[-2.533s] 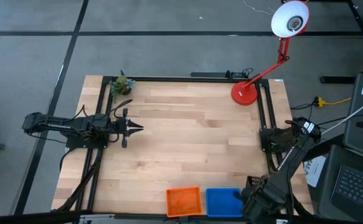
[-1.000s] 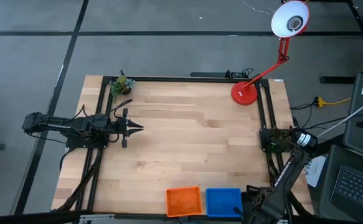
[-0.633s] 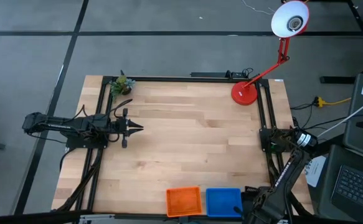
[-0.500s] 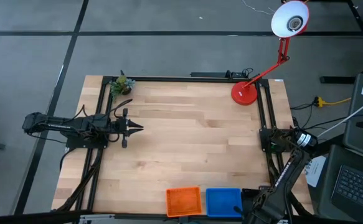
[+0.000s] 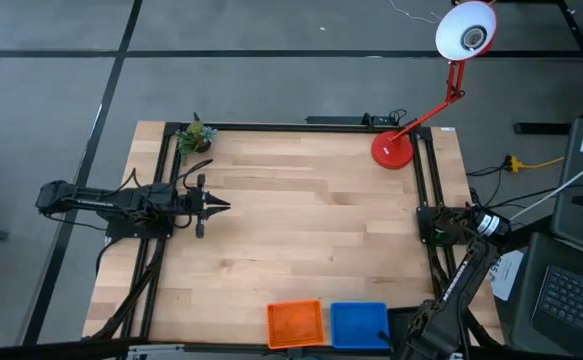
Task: Stack baskets by color
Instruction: Return to Home Position
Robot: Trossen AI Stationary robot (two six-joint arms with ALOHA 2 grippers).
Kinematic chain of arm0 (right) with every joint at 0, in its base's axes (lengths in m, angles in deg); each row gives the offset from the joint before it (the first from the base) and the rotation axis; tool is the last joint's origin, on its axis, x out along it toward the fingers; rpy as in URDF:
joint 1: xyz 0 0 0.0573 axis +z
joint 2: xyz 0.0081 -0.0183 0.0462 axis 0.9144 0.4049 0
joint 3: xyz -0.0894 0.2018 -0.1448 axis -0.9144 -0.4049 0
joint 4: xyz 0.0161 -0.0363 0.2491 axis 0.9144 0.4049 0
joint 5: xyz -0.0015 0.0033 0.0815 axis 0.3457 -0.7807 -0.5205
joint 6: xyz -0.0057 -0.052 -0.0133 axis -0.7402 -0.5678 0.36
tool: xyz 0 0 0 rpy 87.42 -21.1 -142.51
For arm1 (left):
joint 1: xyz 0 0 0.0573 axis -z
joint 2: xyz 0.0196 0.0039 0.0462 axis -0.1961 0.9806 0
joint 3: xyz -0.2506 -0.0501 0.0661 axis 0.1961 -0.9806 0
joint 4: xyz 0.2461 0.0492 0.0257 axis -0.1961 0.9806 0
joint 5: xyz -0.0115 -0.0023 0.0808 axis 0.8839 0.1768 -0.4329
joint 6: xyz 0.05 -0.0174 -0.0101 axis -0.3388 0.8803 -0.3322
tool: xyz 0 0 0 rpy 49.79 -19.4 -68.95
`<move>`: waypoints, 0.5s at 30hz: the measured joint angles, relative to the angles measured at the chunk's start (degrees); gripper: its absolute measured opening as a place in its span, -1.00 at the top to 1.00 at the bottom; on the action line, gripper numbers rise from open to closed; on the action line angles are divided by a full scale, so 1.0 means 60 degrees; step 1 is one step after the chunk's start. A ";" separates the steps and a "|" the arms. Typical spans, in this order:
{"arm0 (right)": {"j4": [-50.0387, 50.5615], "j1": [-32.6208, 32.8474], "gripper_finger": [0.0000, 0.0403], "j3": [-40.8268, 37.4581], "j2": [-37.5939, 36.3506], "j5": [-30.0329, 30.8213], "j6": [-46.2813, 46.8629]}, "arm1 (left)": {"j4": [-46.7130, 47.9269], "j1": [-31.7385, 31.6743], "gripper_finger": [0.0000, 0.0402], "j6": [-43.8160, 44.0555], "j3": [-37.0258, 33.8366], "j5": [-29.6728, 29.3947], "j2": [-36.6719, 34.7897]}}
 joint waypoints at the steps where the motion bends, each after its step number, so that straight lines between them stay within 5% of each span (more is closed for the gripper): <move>1: -0.0048 0.0004 0.48 0.0000 0.0000 0.0226 0.0181 | 0.0000 0.0003 0.84 0.0000 0.0000 0.0003 0.0000; 6: -0.0204 -0.0024 0.48 0.0000 0.0000 0.1806 0.0678 | 0.0000 0.0000 0.84 -0.0052 0.0000 0.0004 -0.0004; 12: -0.1591 -0.0075 0.48 0.0000 -0.0001 0.2225 0.2573 | -0.0022 0.0004 0.84 0.1148 0.0000 0.0002 -0.0004; 15: -0.1651 -0.0055 0.48 0.0000 -0.0011 0.4625 0.2294 | -0.0030 0.0003 0.84 0.1162 -0.0004 0.0000 -0.0004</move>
